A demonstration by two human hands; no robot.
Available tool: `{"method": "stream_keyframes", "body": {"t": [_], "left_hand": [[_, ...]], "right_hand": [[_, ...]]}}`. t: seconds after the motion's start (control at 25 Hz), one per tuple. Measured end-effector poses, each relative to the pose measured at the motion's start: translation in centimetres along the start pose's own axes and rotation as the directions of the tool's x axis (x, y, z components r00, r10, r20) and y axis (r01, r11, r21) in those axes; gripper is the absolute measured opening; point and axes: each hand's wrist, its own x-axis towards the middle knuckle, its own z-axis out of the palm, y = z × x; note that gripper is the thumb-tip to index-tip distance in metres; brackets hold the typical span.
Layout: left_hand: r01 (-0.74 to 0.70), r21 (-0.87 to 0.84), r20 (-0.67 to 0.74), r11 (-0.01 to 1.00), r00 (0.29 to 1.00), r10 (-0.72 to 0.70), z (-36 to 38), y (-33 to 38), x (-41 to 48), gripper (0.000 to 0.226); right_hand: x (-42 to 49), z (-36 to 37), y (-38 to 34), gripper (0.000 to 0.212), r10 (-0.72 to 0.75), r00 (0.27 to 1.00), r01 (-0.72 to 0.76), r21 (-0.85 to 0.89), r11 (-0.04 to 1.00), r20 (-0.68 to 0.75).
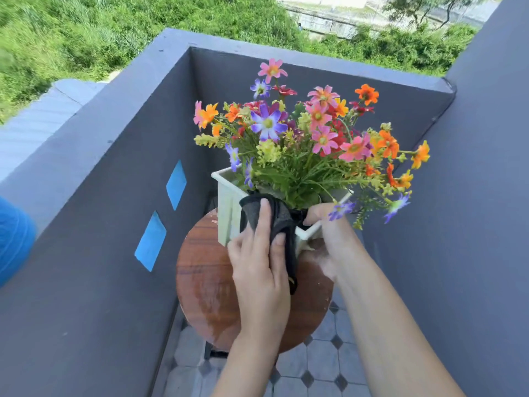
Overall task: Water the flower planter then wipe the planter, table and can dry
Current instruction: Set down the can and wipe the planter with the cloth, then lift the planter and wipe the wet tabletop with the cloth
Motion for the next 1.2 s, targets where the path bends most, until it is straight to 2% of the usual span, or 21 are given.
{"method": "stream_keyframes", "body": {"t": [0.04,0.16,0.24,0.28,0.4,0.48,0.52,0.56,0.6,0.64,0.68,0.72,0.8,0.88,0.92,0.96,1.0,1.04,1.08,1.12,1.2], "left_hand": [[-0.017,0.008,-0.002,1.000,1.000,0.017,0.3,0.0,-0.5,0.048],[-0.125,0.052,-0.006,0.991,0.992,0.126,0.7,0.2,-1.1,0.045],[-0.140,0.080,-0.033,0.987,0.989,0.143,0.9,0.4,-0.4,0.047],[-0.104,0.084,-0.066,0.991,0.992,0.110,0.9,0.5,0.4,0.049],[0.043,0.115,-0.094,0.993,0.995,-0.032,0.6,0.0,3.3,0.049],[0.311,0.065,-0.085,0.948,0.948,-0.306,0.0,-1.1,4.2,0.042],[0.513,-0.148,-0.087,0.845,0.845,-0.528,-0.7,-1.4,4.4,0.036],[0.625,-0.456,-0.014,0.633,0.706,-0.708,-1.6,-1.7,4.7,0.031],[0.655,-0.673,0.149,0.344,0.575,-0.804,-2.8,-2.0,4.8,0.032],[0.626,-0.773,0.311,0.105,0.519,-0.796,-4.1,-2.3,4.7,0.035],[0.613,-0.790,0.413,-0.010,0.519,-0.748,-5.3,-2.7,4.6,0.036],[0.652,-0.758,0.461,-0.006,0.529,-0.712,-6.2,-3.0,4.5,0.037],[0.791,-0.596,0.544,0.137,0.524,-0.655,-7.1,-3.0,4.5,0.051],[0.852,-0.374,0.563,0.366,0.522,-0.641,-7.3,-3.3,5.0,0.048],[0.821,-0.233,0.524,0.521,0.557,-0.644,-7.1,-3.1,5.4,0.042],[0.731,-0.067,0.493,0.679,0.616,-0.614,-6.9,-2.6,5.5,0.037],[0.574,0.126,0.481,0.809,0.678,-0.556,-6.4,-2.1,5.3,0.034],[0.362,0.320,0.512,0.876,0.711,-0.481,-5.8,-2.0,4.6,0.036],[0.142,0.480,0.566,0.866,0.704,-0.429,-5.0,-2.0,3.3,0.043],[-0.029,0.580,0.635,0.814,0.642,-0.429,-4.1,-2.2,1.4,0.049],[-0.290,0.623,0.757,0.726,0.455,-0.468,-2.6,-2.3,-2.8,0.069]], "right_hand": [[0.2,-0.1,-0.1,0.011,-0.012,1.000,0.012,0.002,1.000,0.018],[0.6,-0.5,-0.2,0.034,-0.031,0.997,0.031,0.009,0.999,0.074],[0.8,-1.0,-0.4,0.032,-0.052,0.997,0.052,0.005,0.999,0.053],[0.7,-1.4,-0.6,0.026,-0.055,0.997,0.054,0.012,0.998,0.059],[-0.5,-2.5,-2.1,0.031,-0.106,0.992,0.104,0.037,0.994,0.069],[-1.1,-3.7,-3.5,0.035,-0.162,0.986,0.159,0.069,0.985,0.040],[-1.5,-4.3,-4.2,0.036,-0.186,0.982,0.183,0.087,0.979,0.025],[-1.7,-5.0,-4.9,0.031,-0.210,0.978,0.208,0.085,0.974,0.018],[-1.9,-5.6,-5.4,0.024,-0.227,0.974,0.225,0.083,0.971,0.011],[-1.9,-6.1,-5.8,0.022,-0.241,0.971,0.240,0.070,0.968,0.006],[-1.6,-6.7,-5.9,0.024,-0.250,0.968,0.251,0.052,0.967,-0.011],[-1.3,-7.1,-6.0,0.028,-0.261,0.965,0.262,0.027,0.965,-0.032],[-0.5,-7.8,-6.0,0.030,-0.281,0.957,0.281,-0.015,0.960,-0.070],[0.3,-8.3,-5.7,0.030,-0.277,0.954,0.274,-0.041,0.961,-0.114],[0.6,-8.5,-5.4,0.030,-0.273,0.952,0.267,-0.058,0.962,-0.135],[0.9,-8.8,-5.1,0.031,-0.270,0.951,0.262,-0.071,0.963,-0.151],[1.1,-8.9,-4.8,0.032,-0.268,0.950,0.258,-0.082,0.963,-0.162],[1.4,-9.0,-4.7,0.033,-0.269,0.949,0.255,-0.103,0.962,-0.167],[1.5,-9.0,-4.6,0.033,-0.270,0.947,0.254,-0.109,0.961,-0.173],[1.7,-9.0,-4.6,0.031,-0.278,0.944,0.259,-0.122,0.958,-0.176],[1.7,-9.0,-4.6,0.017,-0.299,0.936,0.277,-0.136,0.951,-0.187]]}}
